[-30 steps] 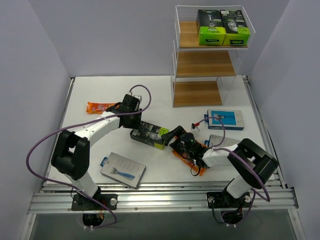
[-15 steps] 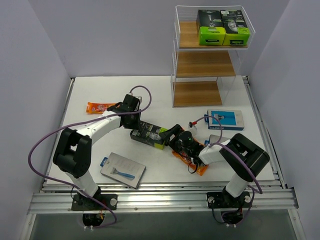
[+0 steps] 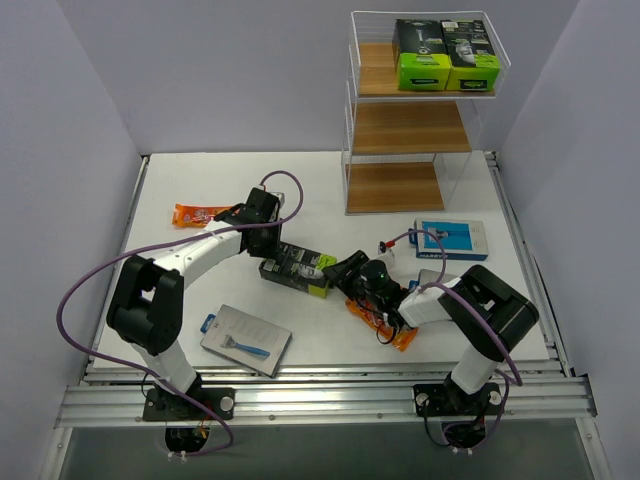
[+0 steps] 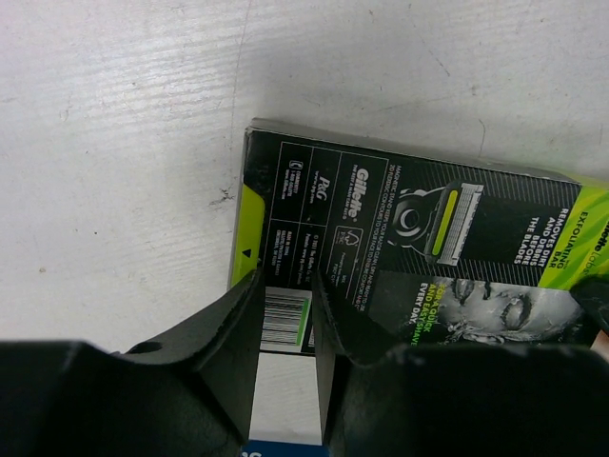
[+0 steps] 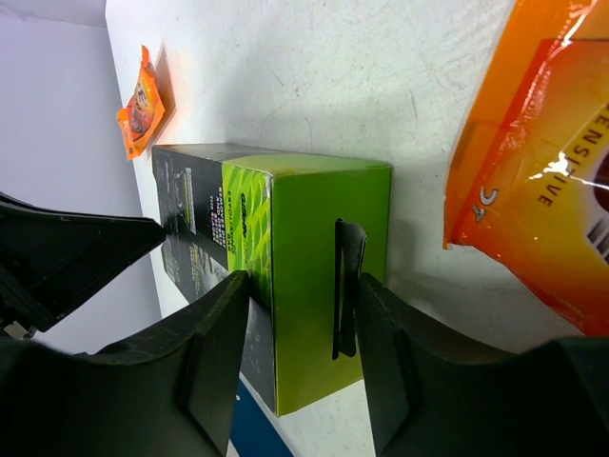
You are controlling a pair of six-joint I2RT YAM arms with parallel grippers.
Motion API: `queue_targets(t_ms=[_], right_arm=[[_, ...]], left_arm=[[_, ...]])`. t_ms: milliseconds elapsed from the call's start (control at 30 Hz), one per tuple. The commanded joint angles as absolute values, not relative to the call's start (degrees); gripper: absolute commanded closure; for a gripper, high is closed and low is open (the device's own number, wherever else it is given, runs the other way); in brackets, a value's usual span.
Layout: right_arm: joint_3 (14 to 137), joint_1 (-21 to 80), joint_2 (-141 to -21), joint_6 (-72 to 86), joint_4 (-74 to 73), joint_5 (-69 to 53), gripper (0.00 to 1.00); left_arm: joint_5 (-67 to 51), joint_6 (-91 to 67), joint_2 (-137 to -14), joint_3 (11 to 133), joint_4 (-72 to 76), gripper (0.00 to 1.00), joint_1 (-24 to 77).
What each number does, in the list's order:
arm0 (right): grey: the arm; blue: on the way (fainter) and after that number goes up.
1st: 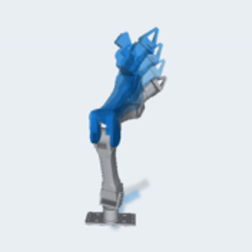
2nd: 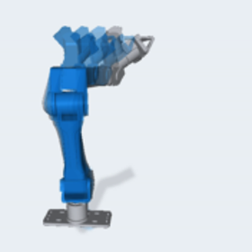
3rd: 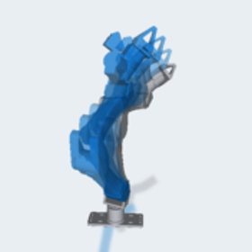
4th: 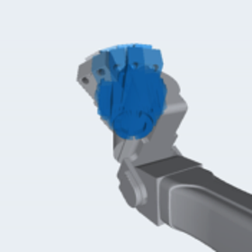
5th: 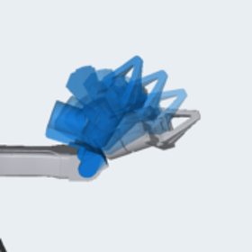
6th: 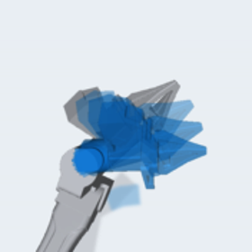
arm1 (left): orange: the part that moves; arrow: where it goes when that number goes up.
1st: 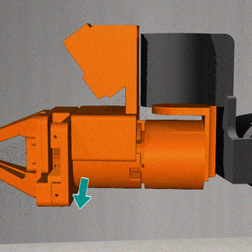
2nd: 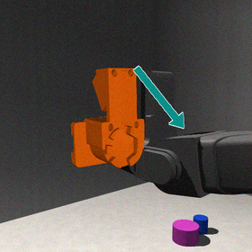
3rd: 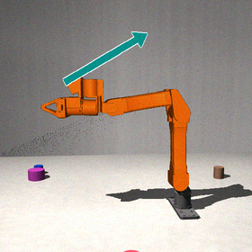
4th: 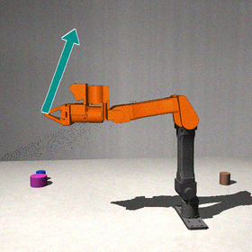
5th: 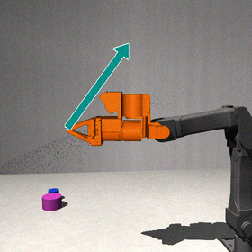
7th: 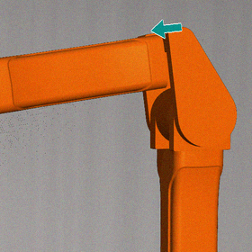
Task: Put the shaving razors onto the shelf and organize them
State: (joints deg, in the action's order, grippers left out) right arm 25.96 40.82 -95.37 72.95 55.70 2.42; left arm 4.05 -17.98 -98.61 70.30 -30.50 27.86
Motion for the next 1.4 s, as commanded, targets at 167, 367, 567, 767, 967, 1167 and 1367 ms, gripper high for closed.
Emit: queue_targets(t_ms=[167, 367, 567, 767, 967, 1167, 1367], right_arm=[[27.0, 40.3, -96.3, 72.0, 60.1, 0.5, 0.72], [25.8, 40.2, -94.6, 72.0, 59.0, 0.6, 0.68], [24.2, 40.1, -93.0, 72.7, 58.9, 2.5, 0.62], [22.6, 40.2, -93.7, 74.4, 60.1, 3.9, 0.52], [20.7, 40.1, -93.2, 76.4, 61.4, 6.1, 0.52], [22.1, 39.4, -93.3, 75.2, 60.6, 5.3, 0.46], [24.3, 39.1, -96.9, 74.5, 62.1, 2.9, 0.45]], left_arm=[[2.9, -18.1, -98.4, 72.9, -30.1, 0.65, 27.5], [2.6, -18.1, -98.3, 72.9, -30.1, 0.65, 27.5], [2.0, -18.2, -98.2, 72.9, -30.0, 0.65, 27.6], [1.7, -18.2, -98.3, 72.8, -30.0, 0.65, 27.7], [1.1, -18.2, -98.3, 72.8, -29.8, 0.65, 27.9], [0.6, -18.3, -98.3, 72.8, -29.7, 0.65, 28.1], [0.5, -18.2, -97.9, 72.6, -29.6, 0.66, 28.4]])
